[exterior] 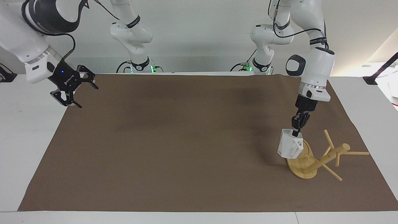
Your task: Hang cup on rack
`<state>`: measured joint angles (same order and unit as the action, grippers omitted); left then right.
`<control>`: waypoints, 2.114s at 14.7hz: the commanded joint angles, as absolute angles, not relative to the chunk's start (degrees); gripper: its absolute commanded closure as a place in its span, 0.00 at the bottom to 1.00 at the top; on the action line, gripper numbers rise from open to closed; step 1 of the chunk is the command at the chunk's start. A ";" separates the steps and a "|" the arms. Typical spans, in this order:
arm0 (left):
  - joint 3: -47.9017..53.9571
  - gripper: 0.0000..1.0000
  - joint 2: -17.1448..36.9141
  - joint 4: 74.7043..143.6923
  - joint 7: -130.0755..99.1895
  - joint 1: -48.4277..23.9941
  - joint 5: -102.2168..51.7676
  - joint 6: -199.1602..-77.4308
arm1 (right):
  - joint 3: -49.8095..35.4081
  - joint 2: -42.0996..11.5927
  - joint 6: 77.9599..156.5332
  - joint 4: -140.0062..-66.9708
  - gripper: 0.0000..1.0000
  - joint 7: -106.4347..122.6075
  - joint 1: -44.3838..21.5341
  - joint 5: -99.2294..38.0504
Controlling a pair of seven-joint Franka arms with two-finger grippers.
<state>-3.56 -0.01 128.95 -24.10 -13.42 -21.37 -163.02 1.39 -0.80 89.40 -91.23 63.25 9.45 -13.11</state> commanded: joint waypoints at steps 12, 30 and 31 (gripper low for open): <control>-3.16 1.00 4.57 123.13 -14.41 -10.46 -32.60 -161.28 | 0.97 1.76 70.67 -86.75 0.00 10.55 6.42 0.79; -3.52 0.00 -6.24 114.21 -5.45 -3.43 -6.04 -123.04 | 5.89 1.58 73.74 -87.01 0.00 8.44 1.85 2.64; -3.34 0.00 -5.37 108.95 -4.23 -3.43 -0.32 -114.35 | 5.89 1.58 73.74 -87.01 0.00 8.61 1.85 2.55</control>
